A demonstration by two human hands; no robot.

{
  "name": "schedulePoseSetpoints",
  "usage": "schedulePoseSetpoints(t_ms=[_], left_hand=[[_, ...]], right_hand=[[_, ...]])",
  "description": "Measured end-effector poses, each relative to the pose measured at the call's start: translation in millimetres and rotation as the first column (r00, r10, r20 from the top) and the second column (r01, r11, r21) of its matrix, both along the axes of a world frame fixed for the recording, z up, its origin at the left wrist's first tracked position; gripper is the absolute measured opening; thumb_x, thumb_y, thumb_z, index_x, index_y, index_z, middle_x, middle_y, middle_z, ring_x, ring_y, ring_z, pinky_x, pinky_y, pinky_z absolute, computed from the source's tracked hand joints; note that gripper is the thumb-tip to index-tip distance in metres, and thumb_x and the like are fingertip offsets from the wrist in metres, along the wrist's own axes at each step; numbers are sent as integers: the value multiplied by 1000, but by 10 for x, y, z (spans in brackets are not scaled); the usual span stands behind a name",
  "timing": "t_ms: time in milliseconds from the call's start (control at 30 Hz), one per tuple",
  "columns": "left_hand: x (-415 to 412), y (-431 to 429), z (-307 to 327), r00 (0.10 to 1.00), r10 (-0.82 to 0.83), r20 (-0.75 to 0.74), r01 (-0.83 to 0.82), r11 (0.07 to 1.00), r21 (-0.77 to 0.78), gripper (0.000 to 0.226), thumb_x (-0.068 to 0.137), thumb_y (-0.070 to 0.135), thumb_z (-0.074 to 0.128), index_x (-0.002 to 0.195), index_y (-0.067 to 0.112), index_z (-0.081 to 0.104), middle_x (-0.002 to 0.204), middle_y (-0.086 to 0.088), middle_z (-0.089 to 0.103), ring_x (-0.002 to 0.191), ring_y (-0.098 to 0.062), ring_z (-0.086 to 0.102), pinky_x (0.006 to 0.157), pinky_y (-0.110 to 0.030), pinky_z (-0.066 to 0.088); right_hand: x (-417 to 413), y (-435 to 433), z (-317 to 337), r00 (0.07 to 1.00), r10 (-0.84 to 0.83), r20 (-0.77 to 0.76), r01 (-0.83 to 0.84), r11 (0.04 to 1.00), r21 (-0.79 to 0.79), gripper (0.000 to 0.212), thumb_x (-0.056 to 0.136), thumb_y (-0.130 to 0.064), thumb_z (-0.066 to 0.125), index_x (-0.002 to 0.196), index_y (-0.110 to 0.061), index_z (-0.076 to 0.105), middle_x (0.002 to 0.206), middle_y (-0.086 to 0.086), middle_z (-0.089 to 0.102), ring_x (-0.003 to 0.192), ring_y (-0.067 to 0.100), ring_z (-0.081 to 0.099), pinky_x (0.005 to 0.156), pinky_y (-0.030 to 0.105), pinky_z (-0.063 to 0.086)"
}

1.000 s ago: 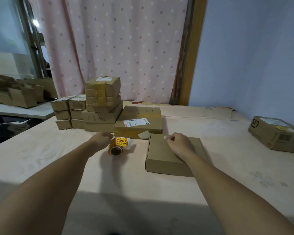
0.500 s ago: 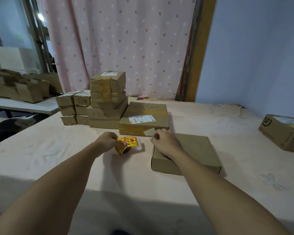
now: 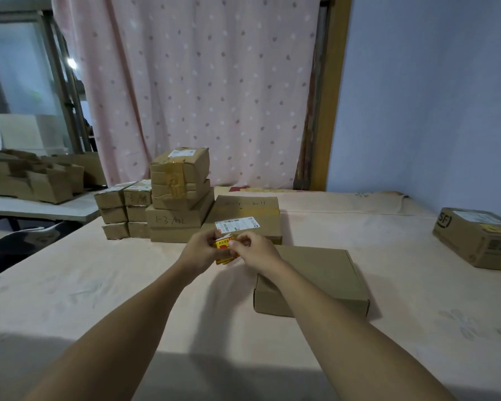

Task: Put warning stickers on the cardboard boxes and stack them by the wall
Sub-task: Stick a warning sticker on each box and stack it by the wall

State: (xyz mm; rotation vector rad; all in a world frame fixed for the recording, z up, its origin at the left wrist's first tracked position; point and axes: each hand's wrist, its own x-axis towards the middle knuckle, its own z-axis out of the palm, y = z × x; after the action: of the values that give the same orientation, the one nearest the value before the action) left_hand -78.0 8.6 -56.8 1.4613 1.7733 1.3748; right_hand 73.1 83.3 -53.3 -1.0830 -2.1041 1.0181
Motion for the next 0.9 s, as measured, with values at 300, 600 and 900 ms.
schedulePoseSetpoints(t_ms=[300,600,900], left_hand=[[278,108,71,998,-40,-44,41,999,22,27,74,12,88,93,6,69,105,-5,74,98,-23,71,88,-48,59],[413,112,63,992,-44,-117,43,999,-17,28,76,15,86,92,6,65,102,-7,68,95,-23,67,84,-41,60],[142,9,-9,997,-18,-81,14,998,-57,31,77,16,86,102,14,68,115,-2,69,103,-19,68,90,-40,59]], right_hand=[[361,-16,124,989,-91,-114,104,989,107,33,95,-36,68,125,-22,69,121,-4,70,108,13,64,84,25,53],[715,50,124,970,-241,-38,244,944,221,18,98,-25,61,110,-22,75,108,-4,71,98,16,63,73,27,46],[826,85,114,950,-285,-131,298,950,97,14,93,-25,65,94,-27,78,89,-10,73,83,10,65,66,26,51]])
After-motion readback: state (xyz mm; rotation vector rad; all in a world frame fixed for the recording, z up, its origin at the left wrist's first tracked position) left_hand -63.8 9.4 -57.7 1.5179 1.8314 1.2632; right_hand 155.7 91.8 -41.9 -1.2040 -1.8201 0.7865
